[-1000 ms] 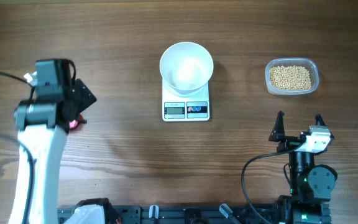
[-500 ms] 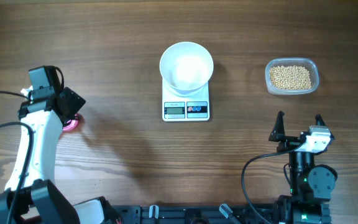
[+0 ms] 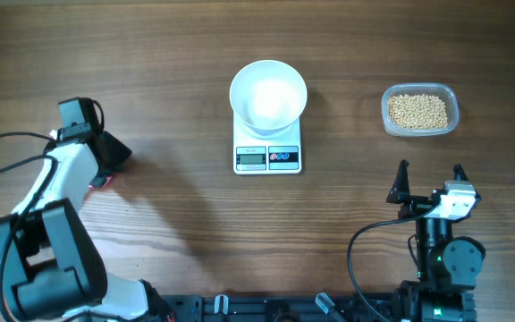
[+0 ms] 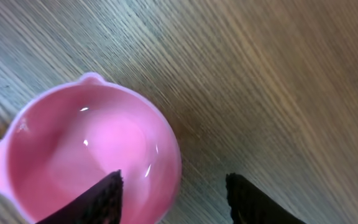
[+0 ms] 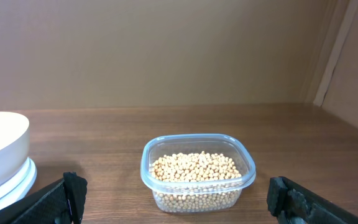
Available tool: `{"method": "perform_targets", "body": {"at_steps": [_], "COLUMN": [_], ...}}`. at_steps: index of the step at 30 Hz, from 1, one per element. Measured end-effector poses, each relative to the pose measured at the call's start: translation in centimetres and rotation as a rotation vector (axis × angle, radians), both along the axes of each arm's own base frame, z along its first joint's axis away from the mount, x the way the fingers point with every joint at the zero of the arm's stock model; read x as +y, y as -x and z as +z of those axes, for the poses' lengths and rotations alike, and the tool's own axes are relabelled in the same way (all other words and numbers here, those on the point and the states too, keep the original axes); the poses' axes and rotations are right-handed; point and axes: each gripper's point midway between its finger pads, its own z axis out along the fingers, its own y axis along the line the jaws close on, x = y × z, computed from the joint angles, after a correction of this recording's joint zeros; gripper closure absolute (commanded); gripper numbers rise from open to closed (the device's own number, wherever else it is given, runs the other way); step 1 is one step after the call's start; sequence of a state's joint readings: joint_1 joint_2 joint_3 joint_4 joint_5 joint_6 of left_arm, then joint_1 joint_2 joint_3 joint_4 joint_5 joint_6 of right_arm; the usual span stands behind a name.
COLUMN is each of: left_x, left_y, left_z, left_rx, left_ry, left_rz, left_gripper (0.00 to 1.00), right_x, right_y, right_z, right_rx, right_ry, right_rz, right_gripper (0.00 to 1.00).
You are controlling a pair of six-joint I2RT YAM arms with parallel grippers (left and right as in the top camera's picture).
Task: Scoop item into bowl and weigh 150g on scale
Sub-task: 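Reach the left gripper down to the pink scoop handle, then grasp the pink scoop handle with the left gripper and lift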
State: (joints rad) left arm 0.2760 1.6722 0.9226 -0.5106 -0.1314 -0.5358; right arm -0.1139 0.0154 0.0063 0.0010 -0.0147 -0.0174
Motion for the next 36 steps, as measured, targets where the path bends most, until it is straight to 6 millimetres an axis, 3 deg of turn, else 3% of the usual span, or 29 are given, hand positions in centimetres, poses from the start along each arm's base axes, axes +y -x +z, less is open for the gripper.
{"method": "perform_targets", "body": {"at_steps": [5,11,18,25,29,33,36], "left_x": [0.1,0.1,0.1,-1.1,-3.5,-9.1,-12.7], "left_y": [-0.4,-0.4,-0.4,-3.1,-5.7,-8.7,-9.3], "left_z": [-0.3,-0.3,-0.3,0.4,1.3,2.7,3.1], "left_rx": [-0.008,-0.009,-0.009,-0.127,-0.229,-0.342,-0.357], "left_ry": [-0.002,-0.002,-0.002,0.063,0.099,0.151,0.185], "left_rz": [-0.007,-0.007,-0.009,-0.034,-0.062,-0.134,-0.188], "left_gripper": [0.7,0.75,0.96,0.96,0.96,0.96,0.96], "right_x": [0.0,0.0,0.0,0.0,0.0,0.0,0.0], "right_y": [0.0,0.0,0.0,0.0,0.0,0.0,0.0], "right_z": [0.0,0.0,0.0,0.0,0.0,0.0,0.0], "right_rx": [0.0,0.0,0.0,0.0,0.0,0.0,0.0], "right_ry": [0.0,0.0,0.0,0.0,0.0,0.0,0.0], "right_rz": [0.0,0.0,0.0,0.0,0.0,0.0,0.0], "right_gripper": [0.0,0.0,0.0,0.0,0.0,0.0,0.0]}}
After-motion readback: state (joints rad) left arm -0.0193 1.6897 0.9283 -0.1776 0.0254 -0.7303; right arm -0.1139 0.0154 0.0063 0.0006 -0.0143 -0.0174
